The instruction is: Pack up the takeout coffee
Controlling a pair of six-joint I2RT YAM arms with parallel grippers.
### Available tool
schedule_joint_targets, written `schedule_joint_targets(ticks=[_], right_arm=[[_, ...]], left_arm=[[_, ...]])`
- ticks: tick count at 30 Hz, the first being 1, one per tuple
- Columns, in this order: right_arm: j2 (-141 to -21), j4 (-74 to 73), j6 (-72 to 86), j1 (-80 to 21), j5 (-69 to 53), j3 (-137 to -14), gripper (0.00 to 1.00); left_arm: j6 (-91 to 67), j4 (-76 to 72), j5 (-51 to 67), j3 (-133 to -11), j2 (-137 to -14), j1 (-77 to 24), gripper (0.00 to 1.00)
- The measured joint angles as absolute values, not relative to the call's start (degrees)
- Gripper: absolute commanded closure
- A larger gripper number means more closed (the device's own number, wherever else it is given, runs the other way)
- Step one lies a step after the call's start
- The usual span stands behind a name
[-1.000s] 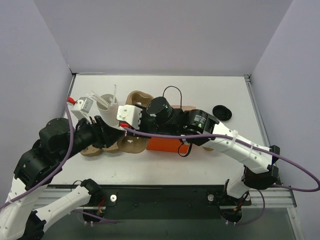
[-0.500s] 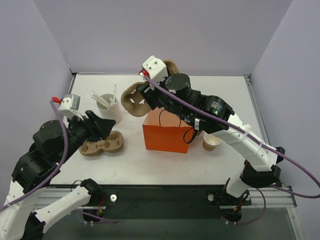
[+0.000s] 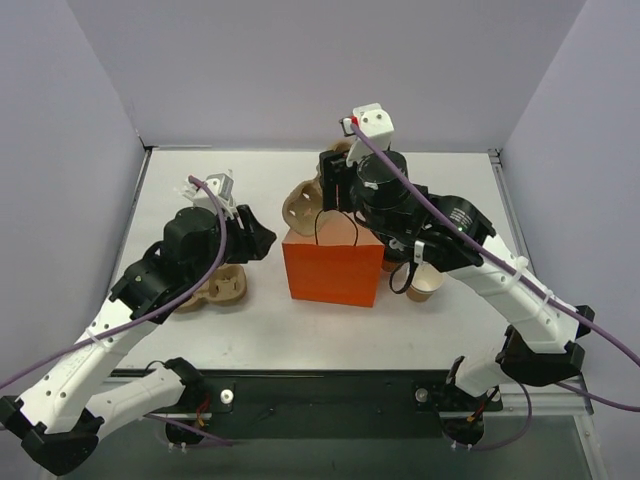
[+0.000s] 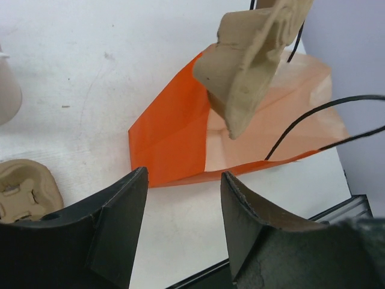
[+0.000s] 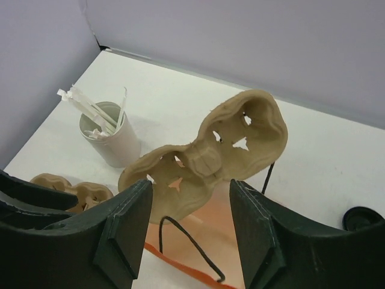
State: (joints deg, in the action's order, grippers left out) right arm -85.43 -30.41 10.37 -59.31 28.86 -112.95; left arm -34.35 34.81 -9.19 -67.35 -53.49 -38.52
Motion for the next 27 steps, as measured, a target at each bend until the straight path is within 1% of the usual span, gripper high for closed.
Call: schedule_joint_targets(ticks=[4, 11, 15, 18, 20, 22, 27], right_arm=[[-82.7, -31.3, 13.0, -59.3, 30.9, -110.2, 0.46], [-80.2, -31.8, 13.8, -59.2, 33.1, -107.2, 0.46], [-79.7, -32.0, 13.7, -58.9, 33.7, -106.3, 0.42], [-79.5, -32.0, 12.3, -58.2, 32.9, -106.1, 0.42], [-79.1, -32.0, 10.7, -56.6, 29.9, -105.9, 0.42], [-78.6, -32.0, 8.8, -53.0, 24.9, -105.8, 0.42], [-77.2, -30.0, 4.3, -39.4, 7.7, -104.0, 0.42]], left_arm=[[-34.9, 33.4, -9.1, -64.1, -52.9, -38.5, 0.39], [-34.7, 27.8, -9.1, -63.7, -52.3, -38.5, 0.39], [-33.3, 24.9, -9.1, -63.7, -52.4, -38.5, 0.39], [-32.2, 23.5, -8.5, -63.7, -52.7, -38.5, 0.39], [-31.6, 23.0, -7.9, -63.7, -53.0, -38.5, 0.39], [-31.1, 22.9, -7.4, -63.7, -53.1, -38.5, 0.39], [-30.6, 22.9, -6.8, -63.6, -53.1, -38.5, 0.39]])
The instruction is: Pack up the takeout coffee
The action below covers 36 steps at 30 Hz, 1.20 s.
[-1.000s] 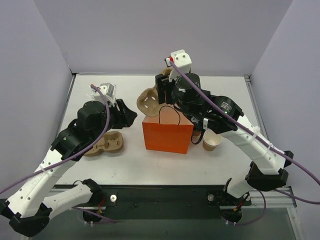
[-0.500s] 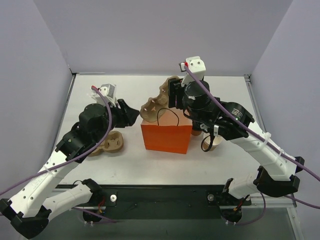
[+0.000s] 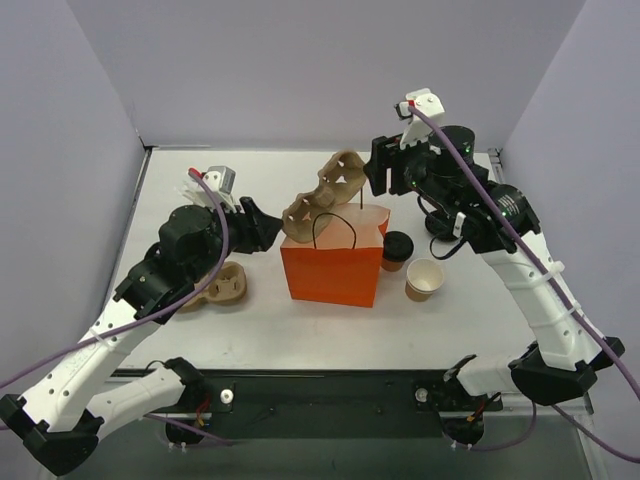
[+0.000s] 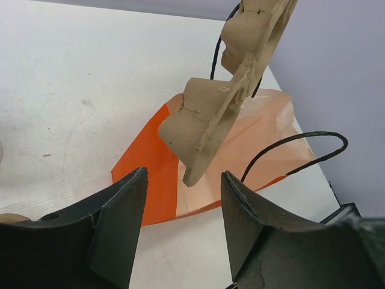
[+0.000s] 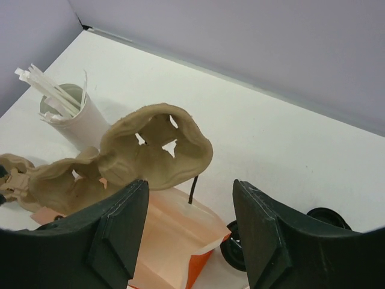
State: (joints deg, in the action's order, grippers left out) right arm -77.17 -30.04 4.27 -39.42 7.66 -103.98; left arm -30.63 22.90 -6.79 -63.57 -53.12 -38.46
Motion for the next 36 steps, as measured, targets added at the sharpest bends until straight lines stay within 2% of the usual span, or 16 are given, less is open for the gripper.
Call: schedule_joint_targets(ticks=[9, 12, 16, 26, 36], right_arm=[[-75.3, -17.2, -2.0, -20.6, -23.7, -89.2, 0.42], [-76.1, -11.9, -2.7, -17.4, -31.2, -85.9, 0.43], [-80.1, -7.0, -3.7, -16.2, -39.6, -88.1, 0.45], [-84.9, -7.7, -9.2, -16.6, -48.3, -91.1, 0.44], [-87.4, -9.7, -15.4, -18.1, -49.3, -94.5, 0.46]], left_arm=[[-29.7, 24.1, -6.2, -63.6, -52.8, -38.5, 0.39], [-29.5, 25.5, -6.3, -63.6, -51.9, -38.5, 0.38], [-29.0, 27.5, -7.4, -63.6, -49.8, -38.5, 0.38], [-27.9, 30.1, -10.0, -63.6, -46.1, -38.4, 0.38], [-27.8, 31.6, -11.2, -63.4, -44.7, -38.2, 0.38]])
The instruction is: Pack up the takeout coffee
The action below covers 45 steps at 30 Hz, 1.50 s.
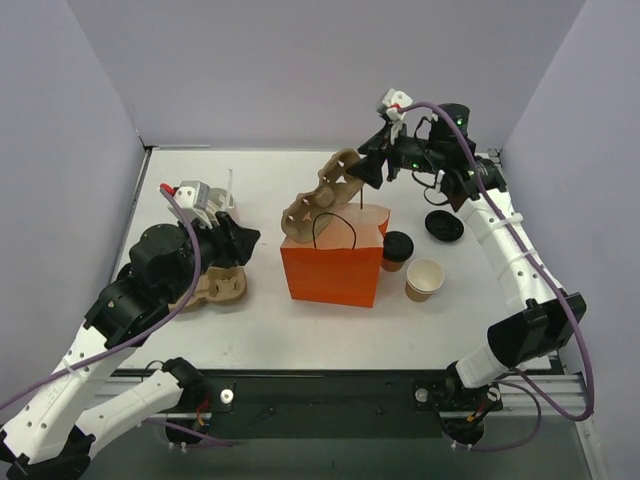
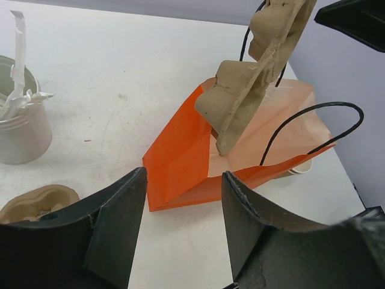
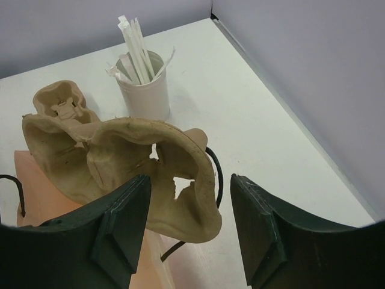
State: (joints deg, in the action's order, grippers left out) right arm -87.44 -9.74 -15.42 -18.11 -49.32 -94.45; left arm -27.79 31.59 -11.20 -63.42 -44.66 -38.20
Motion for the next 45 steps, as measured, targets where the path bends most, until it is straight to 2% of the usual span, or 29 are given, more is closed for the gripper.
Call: schedule_joint_targets(ticks=[3, 6, 7, 10, 16, 21, 27, 31, 45], right_arm=[[-88.8, -10.6, -17.1, -19.2, -49.1, -94.8, 0.5], [-89.7, -11.4, -18.6, -20.0, -48.3, -94.8, 0.61], [-89.9, -11.5, -19.1, -20.2, -48.0, -94.8, 0.69], [-90.1, -11.8, -20.1, -20.6, -46.9, -95.3, 0.82], [-90.2, -11.8, -21.3, -20.7, -45.5, -96.0, 0.96], [-90.0, -11.9, -21.1, -20.7, -44.8, -96.0, 0.95], [-89.0, -12.4, -17.5, -20.7, -44.3, -96.7, 0.84], [-87.5, -12.4, -14.8, -20.7, -44.3, -96.9, 0.91], [-84.2, -11.2, -2.1, -20.7, -41.9, -96.9, 0.91]], left_arm=[[-27.8, 31.6, -11.6, -63.4, -44.6, -38.2, 0.38], [-27.8, 31.7, -11.9, -63.4, -44.5, -38.2, 0.38], [-27.8, 31.8, -11.9, -63.4, -44.4, -38.1, 0.38], [-27.8, 32.5, -12.1, -63.2, -44.0, -38.1, 0.38], [-27.6, 33.6, -12.9, -63.1, -43.1, -38.1, 0.38], [-27.4, 33.6, -13.2, -63.1, -43.1, -38.2, 0.38], [-27.3, 33.6, -13.2, -63.0, -43.4, -38.1, 0.38], [-27.4, 33.6, -13.2, -62.2, -43.4, -38.1, 0.38], [-27.8, 33.5, -13.0, -61.7, -44.4, -38.1, 0.38]])
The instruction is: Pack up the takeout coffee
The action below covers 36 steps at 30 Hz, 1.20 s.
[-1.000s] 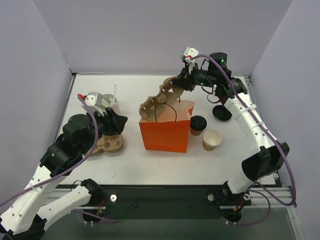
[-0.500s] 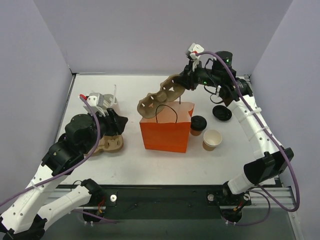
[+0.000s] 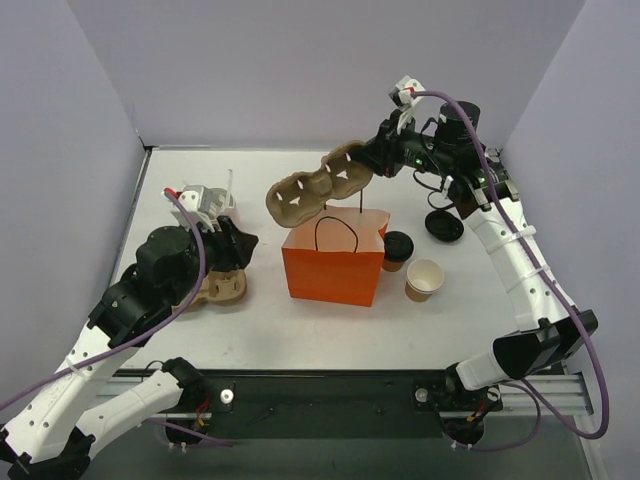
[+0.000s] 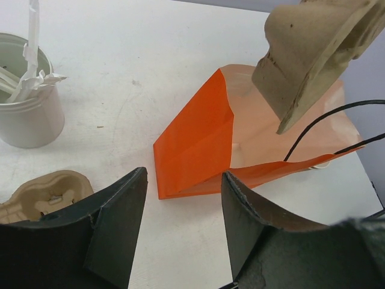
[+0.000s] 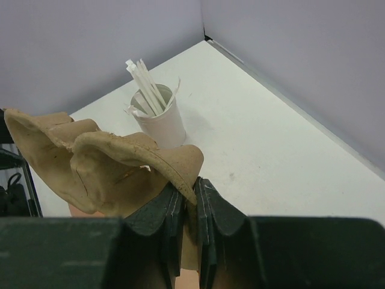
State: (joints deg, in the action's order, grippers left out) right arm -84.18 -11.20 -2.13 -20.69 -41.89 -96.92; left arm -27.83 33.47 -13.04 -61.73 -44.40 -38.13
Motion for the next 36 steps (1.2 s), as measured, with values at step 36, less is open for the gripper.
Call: schedule_joint_targets(ticks=[36], right_arm=[[-71.0, -50.9, 39.1, -25.4, -4.3, -100.1, 0.96]], left_arm=[[-33.8, 29.6, -15.4, -61.7, -49.6, -37.0, 0.42]])
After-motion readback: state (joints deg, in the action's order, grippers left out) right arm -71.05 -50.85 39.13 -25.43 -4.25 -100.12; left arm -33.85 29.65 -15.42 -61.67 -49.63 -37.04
